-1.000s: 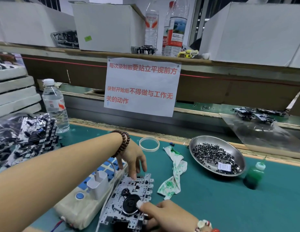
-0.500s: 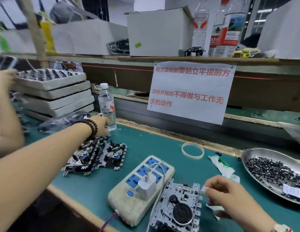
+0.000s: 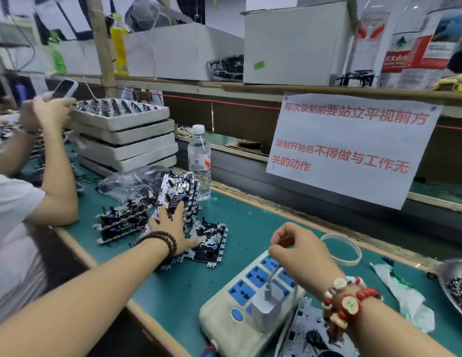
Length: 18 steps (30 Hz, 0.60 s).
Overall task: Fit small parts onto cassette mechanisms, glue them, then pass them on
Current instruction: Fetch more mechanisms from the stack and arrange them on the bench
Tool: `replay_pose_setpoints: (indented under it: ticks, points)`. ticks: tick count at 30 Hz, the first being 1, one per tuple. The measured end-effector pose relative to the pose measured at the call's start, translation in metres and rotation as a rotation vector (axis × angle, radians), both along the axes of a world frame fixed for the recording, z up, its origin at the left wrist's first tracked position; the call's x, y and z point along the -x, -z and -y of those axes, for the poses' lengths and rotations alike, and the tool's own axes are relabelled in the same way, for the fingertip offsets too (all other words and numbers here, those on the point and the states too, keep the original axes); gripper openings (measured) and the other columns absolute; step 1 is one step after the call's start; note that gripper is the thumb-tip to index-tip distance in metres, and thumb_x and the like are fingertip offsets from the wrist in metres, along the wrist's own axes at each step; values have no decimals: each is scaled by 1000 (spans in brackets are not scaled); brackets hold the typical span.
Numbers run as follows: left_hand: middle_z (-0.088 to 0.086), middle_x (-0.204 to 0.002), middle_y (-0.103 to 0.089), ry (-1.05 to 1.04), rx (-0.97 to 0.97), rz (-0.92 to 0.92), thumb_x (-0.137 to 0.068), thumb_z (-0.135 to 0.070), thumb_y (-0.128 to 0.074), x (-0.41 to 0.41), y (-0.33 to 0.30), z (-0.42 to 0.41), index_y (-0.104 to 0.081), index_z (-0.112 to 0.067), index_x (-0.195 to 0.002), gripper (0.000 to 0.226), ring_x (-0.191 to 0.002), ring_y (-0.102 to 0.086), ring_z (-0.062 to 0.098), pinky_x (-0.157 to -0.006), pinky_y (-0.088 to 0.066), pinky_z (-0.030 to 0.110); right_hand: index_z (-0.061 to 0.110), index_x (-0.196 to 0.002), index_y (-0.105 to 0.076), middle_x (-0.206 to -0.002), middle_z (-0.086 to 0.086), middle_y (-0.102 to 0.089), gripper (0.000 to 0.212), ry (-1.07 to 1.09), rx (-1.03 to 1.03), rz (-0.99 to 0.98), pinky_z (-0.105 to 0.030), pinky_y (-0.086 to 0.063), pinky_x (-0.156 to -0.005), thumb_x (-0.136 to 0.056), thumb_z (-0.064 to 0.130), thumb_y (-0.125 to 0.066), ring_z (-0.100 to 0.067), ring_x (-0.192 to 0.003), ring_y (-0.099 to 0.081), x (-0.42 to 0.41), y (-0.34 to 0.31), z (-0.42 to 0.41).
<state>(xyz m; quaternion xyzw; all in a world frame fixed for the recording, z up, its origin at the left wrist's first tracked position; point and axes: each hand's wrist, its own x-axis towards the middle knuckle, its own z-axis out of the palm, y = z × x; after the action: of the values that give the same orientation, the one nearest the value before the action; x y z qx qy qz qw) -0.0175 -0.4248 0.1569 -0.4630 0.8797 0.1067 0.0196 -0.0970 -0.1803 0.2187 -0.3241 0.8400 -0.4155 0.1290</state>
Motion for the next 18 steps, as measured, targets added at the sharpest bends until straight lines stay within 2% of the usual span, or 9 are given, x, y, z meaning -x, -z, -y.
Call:
replay_pose_setpoints:
  ticks: [3,6,8,14,18]
  points:
    - [9,-155,7,15,0,-92,-75,-60,-62,-6,8,4,17,-36,-144,107,-139,-9,42,-110,-24,56,22,-75,-54,-76,8,-60,11,-61,-87,-75,-25,-45,-65,-82,13,-53,-8,-72,-54,0,-3,14]
    - [5,-153,1,6,-1,-162,-71,-55,-69,-13,10,11,17,-39,-143,113,-136,-16,39,-106,-26,61,19,-73,-50,-74,5,-57,10,-95,-122,-101,-30,-46,-69,-80,13,-54,-12,-71,-52,-2,-5,35]
    - [8,-152,0,-36,-23,-186,-68,-57,-71,-18,10,16,17,-36,-143,118,-136,-17,38,-106,-26,60,20,-71,-46,-74,4,-55,13,-128,-152,-121,-31,-46,-69,-80,15,-55,-14,-71,-51,-4,-6,48]
    - [13,-153,-6,-107,-68,-102,-68,-63,-66,-20,12,23,19,-29,-144,119,-138,-11,37,-111,-22,51,26,-68,-51,-76,10,-59,20,-205,-235,-159,-24,-46,-68,-83,15,-59,-11,-77,-58,-3,-2,81]
    - [14,-153,-11,-91,-80,-21,-71,-62,-63,-17,8,26,18,-25,-145,116,-137,-13,38,-111,-23,49,26,-65,-53,-72,13,-58,23,-206,-311,-107,-19,-39,-57,-82,17,-65,-6,-70,-55,12,5,109]
